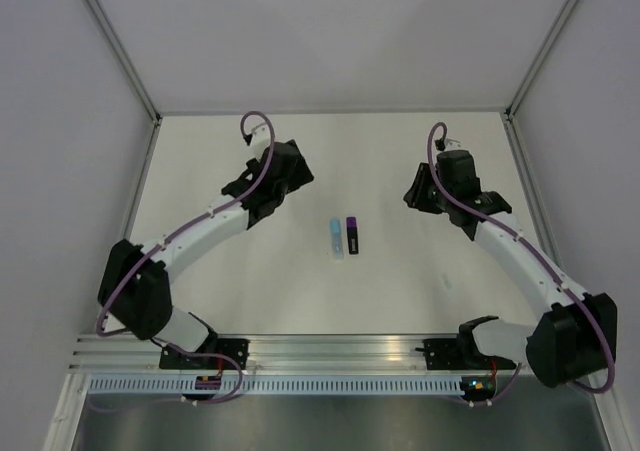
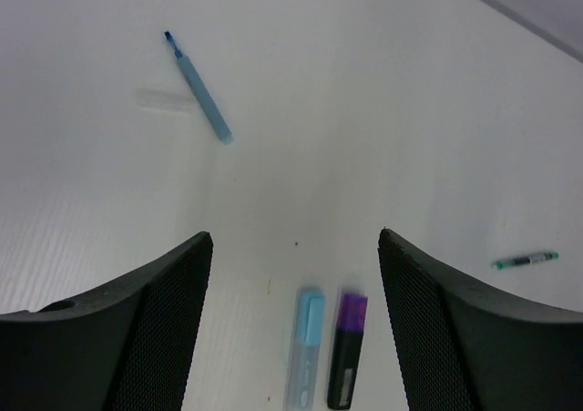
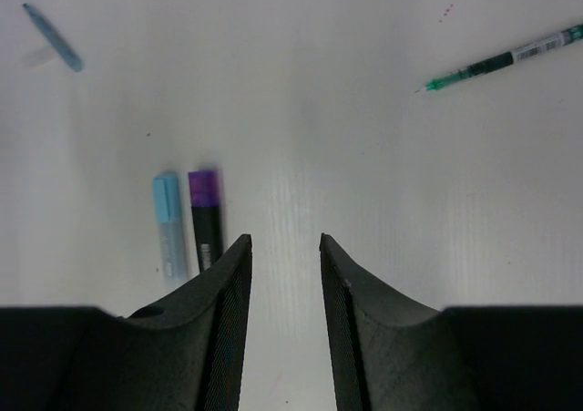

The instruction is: Insert the pens into the pen caps

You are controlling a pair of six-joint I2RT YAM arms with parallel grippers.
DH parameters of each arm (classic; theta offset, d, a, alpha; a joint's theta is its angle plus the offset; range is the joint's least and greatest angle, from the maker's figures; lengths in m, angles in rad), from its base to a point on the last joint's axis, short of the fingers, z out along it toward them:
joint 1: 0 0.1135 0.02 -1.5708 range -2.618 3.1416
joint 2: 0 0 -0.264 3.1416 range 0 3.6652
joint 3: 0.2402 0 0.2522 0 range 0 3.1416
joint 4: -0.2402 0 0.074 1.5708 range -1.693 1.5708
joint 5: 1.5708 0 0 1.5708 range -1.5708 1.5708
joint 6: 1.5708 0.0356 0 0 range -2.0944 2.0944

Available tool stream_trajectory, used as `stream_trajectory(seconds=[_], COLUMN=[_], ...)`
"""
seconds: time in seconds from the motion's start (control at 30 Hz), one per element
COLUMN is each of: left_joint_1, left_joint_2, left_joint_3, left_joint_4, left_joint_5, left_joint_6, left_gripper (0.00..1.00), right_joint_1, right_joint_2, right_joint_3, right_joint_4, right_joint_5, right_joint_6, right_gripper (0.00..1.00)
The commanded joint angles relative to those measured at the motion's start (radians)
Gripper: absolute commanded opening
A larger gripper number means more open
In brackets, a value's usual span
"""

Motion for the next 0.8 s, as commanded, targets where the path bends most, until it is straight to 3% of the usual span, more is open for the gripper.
stream_trajectory(seconds=[0.0,0.17,0.33,0.63,0.77], left_joint_1=[0.000,0.024,0.070,0.119,0.127], left_joint_2=[0.182,0.470,0.644,0.805,0.845], left_joint_3=[0.227,0.584,0.789,0.863,0.866], left_joint_4=[-0.245,-0.481,-0.570,-0.560,-0.560], left_joint_5=[-0.179,-0.149,-0.061,-0.047,-0.053], left_joint_6=[-0.194,-0.323,-0.378,-0.403,-0.432], left_gripper=[0.78,0.75,0.65,0.46,0.46], right_joint_1=[0.013,0.018,0.021,0.021,0.021], right_joint_2=[-0.142,-0.289,-0.401,-0.518,-0.555], right_joint_3=[-0.120,-0.238,-0.289,-0.311,-0.325], right_joint_4=[0.170,0.246,0.290,0.312,0.313], right_joint_5=[-0.106,-0.130,-0.140,-0.209,-0.209], right_joint_6=[0.075,0.082,0.091,0.102,0.101], right_gripper=[0.41,0.41,0.42,0.42,0.43])
